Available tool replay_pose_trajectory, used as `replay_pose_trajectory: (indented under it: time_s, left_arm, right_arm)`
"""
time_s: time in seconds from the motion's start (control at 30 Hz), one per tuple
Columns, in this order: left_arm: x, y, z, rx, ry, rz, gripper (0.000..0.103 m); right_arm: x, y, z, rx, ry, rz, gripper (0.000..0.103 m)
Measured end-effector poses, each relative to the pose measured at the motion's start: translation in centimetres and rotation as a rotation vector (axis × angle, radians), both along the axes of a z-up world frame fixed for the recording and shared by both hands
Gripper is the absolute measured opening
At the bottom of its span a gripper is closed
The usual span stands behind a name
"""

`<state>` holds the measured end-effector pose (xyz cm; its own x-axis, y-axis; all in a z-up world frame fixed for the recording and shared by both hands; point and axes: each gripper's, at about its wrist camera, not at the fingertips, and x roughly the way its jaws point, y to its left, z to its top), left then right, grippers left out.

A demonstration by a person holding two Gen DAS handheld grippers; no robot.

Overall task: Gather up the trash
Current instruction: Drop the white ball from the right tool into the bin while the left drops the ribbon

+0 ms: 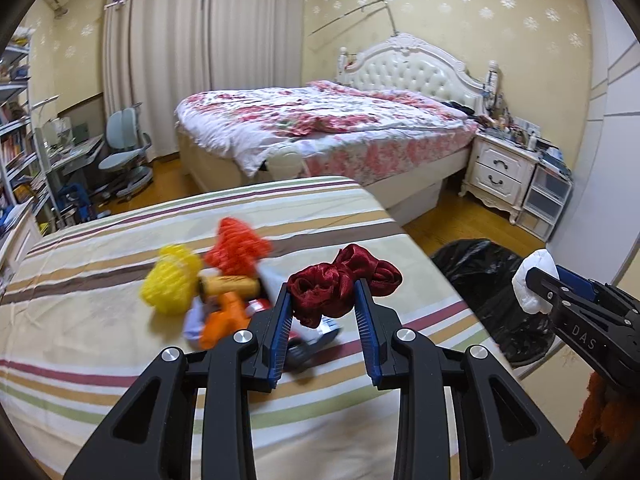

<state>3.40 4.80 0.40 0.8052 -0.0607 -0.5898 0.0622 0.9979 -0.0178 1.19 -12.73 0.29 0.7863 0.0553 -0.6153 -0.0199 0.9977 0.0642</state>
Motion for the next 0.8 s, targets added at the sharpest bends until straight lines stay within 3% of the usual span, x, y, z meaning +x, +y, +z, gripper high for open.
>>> replay_pose_trajectory:
  time_s: [0.3,0.8]
  left_arm:
    - [3.5,-6.3,-1.2,0.021,0.016,-0.100,0.032]
    - [7.5,-12.7,-3.6,0.074,0.047,-0.142,0.032]
  right_arm:
    - [2.5,-4.4,-1.0,-0.013,0.017,-0.078,0.039]
    - [5.4,-8.1,-3.2,-0.009,0.049,-0.127,0.039]
